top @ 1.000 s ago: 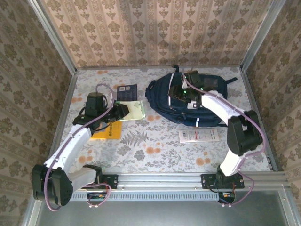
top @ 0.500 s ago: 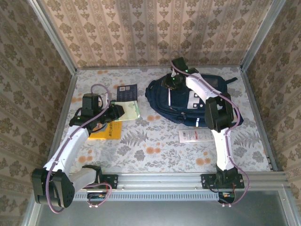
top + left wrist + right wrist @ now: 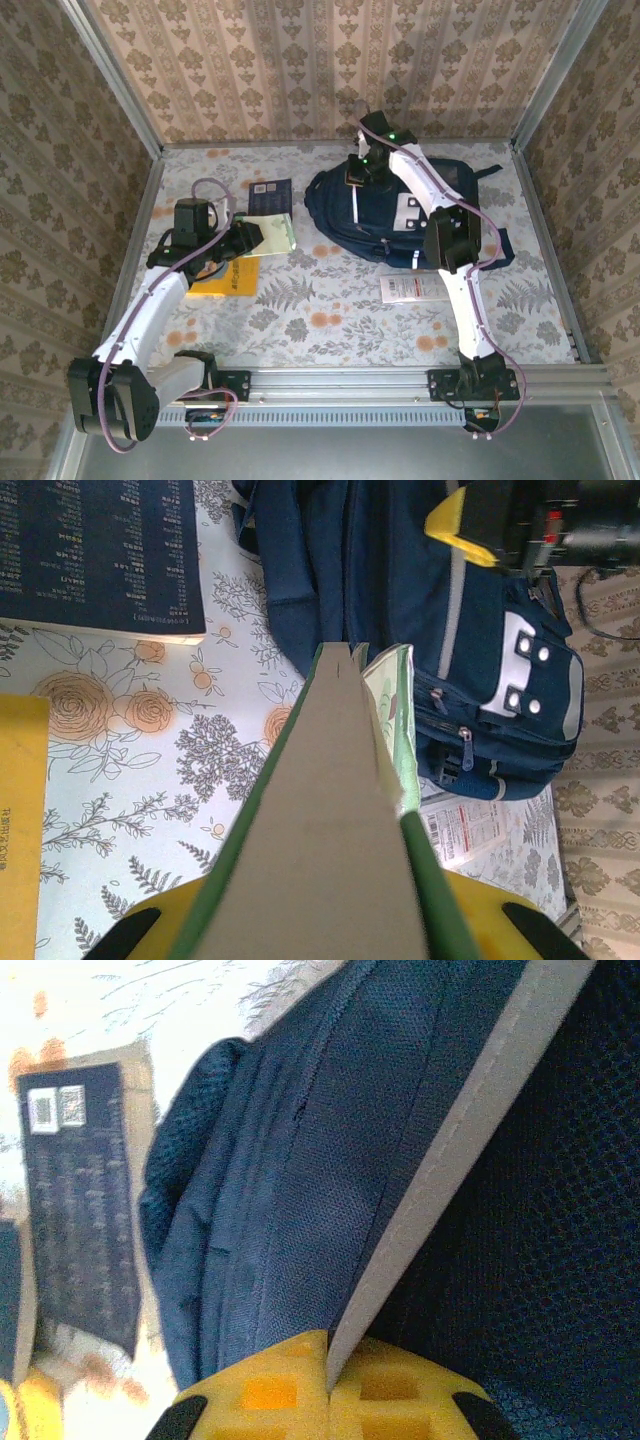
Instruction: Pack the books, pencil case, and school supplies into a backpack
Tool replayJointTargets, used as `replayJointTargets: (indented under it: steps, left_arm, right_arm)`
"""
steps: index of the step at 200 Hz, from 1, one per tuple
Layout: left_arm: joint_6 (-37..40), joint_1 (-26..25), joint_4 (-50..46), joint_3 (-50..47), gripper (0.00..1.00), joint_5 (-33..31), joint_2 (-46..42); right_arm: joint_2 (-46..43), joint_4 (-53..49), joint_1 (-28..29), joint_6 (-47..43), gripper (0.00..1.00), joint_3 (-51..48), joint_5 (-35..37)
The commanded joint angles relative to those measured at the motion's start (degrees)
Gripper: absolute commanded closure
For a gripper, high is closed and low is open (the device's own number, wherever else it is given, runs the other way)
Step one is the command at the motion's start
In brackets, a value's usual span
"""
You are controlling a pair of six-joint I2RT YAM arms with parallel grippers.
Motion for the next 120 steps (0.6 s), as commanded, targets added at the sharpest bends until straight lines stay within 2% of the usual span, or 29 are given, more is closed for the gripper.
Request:
replayJointTargets:
  steps: [1, 16, 44, 60, 95, 120]
  left_arm:
    - [-0.30, 0.60, 0.42, 1.22, 0.96, -0.22, -0.63]
    - [-2.54, 1.37, 1.22, 1.44, 0.96, 0.98, 0.00]
    - [-4.32, 1.70, 1.67, 3.12, 0.96, 1.27, 0.64]
    - [-4.15, 1.91, 1.04, 4.01, 0.96, 0.74, 0.91]
    - [-6.03, 2.28, 3.17, 2.99, 0.96, -1.14, 1.36]
    - [-8.25, 1.98, 7.59, 2.87, 0.95, -0.55, 3.00]
  right_arm:
    - [-6.96, -6.91, 1.05, -8.66, 1.00, 5.56, -8.25]
    - [-11.19, -5.35, 0.36, -9.36, 1.00, 2.21, -12.43]
    - [-16.33, -7.38, -0.10, -15.05, 1.00, 0.20, -15.06]
    - [-19.34, -5.90, -0.91, -15.84, 1.00, -2.53, -21.19]
    - [-25.26, 2.37, -6.02, -10.40, 1.00, -9.48, -36.37]
    - [-29.49, 16.59, -10.17, -0.94, 1.00, -18.11, -47.59]
